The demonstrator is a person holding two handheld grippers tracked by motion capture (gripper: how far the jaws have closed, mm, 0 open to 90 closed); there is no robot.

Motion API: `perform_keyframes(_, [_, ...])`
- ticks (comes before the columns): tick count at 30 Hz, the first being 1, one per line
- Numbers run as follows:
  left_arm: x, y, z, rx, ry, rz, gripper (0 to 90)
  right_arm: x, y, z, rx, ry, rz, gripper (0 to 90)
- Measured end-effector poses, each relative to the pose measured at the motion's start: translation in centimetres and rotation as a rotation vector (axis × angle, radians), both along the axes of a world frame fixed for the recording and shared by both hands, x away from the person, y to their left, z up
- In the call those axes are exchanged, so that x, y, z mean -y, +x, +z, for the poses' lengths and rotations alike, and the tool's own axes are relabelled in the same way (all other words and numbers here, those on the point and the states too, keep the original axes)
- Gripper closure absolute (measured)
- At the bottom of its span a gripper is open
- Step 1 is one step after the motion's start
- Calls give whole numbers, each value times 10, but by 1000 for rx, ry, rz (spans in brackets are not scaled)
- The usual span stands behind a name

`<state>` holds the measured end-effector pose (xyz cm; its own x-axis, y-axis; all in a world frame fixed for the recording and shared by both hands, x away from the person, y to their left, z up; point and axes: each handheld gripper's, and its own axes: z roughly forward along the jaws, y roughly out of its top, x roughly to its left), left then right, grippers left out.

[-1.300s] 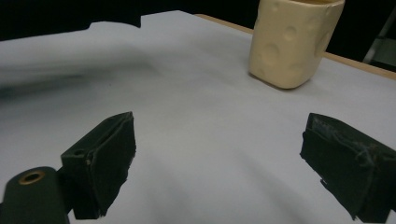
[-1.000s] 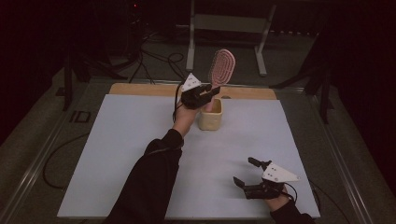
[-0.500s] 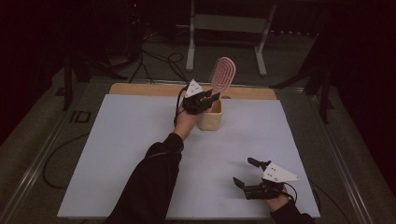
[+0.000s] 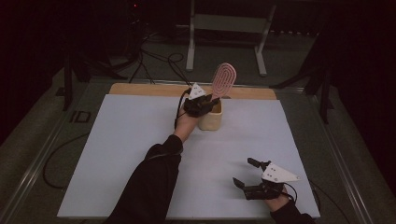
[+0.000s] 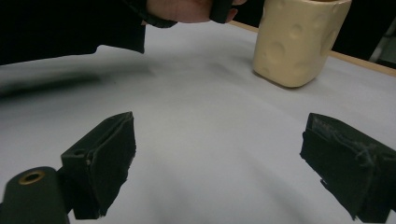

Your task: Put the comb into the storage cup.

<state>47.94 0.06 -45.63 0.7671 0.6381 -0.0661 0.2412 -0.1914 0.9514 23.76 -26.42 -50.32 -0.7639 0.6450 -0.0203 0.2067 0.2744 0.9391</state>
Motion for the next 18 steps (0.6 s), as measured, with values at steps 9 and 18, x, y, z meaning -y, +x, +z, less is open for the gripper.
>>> perform_keyframes(9, [-5,2,11,-72,67,-64,141,0,0,0,-4,0,-3,100])
perform_keyframes(18, [-11,-2,16,-96,71,-84,26,0,0,0,-3,0,-7,100])
